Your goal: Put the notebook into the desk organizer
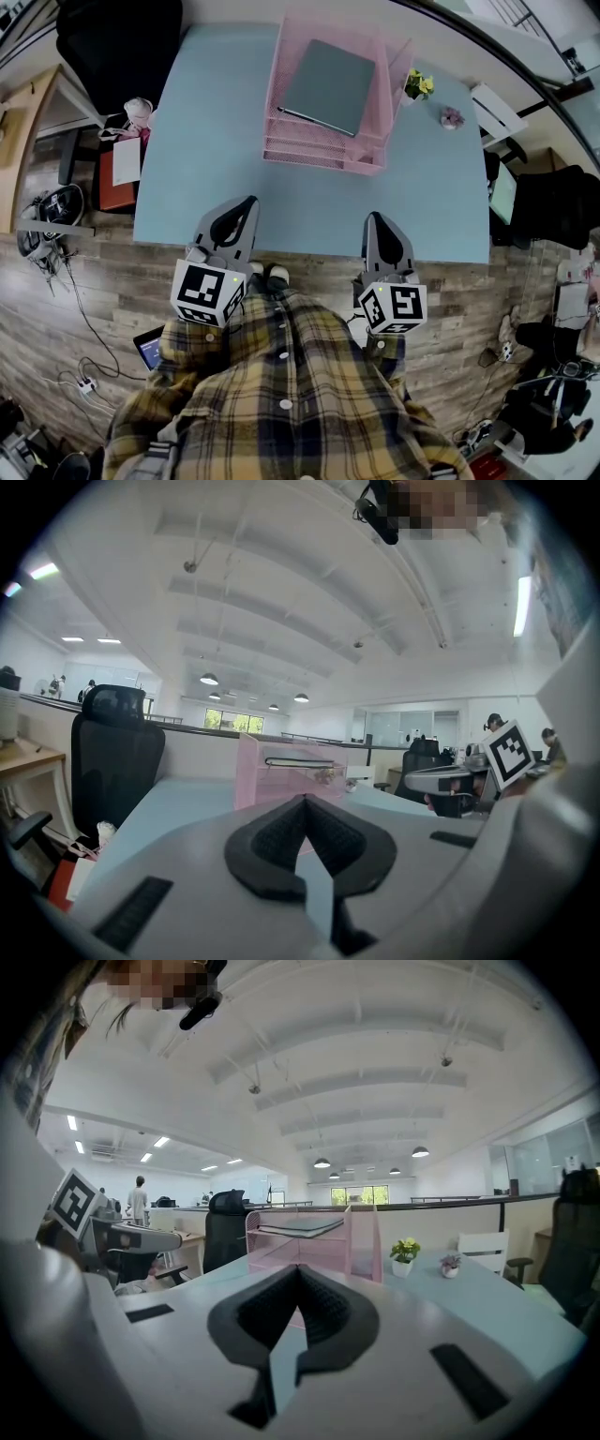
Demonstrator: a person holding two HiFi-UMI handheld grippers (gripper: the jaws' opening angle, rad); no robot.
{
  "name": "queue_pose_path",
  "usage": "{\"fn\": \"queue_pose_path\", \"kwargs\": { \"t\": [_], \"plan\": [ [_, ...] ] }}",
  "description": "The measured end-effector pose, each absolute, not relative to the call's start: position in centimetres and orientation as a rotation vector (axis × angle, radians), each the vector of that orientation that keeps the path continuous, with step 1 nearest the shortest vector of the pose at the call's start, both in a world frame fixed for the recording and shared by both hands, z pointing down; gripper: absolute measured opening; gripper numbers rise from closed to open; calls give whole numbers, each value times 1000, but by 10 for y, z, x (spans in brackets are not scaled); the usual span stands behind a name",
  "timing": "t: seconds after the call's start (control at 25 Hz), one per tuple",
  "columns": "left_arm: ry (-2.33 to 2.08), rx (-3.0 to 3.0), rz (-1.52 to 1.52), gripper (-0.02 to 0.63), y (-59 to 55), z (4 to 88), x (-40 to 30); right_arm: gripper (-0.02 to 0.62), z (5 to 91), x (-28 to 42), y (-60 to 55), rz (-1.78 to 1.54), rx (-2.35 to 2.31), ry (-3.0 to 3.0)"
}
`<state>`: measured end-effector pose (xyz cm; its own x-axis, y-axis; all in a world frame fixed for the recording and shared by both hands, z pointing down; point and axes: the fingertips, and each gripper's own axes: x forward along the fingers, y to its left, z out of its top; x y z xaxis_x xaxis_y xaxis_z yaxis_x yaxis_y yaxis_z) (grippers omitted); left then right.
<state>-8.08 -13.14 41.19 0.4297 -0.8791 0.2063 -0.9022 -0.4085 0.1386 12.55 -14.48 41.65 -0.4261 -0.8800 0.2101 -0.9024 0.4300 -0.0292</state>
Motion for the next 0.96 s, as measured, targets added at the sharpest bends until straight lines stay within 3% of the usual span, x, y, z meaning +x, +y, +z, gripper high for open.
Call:
{"fn": "queue_pose_path", "kwargs": {
  "t": [0.96],
  "plan": [
    [-1570, 2464, 162, -6, -140, 412, -78, 2, 419, 133, -151, 203, 1583, -2506]
  ]
}}
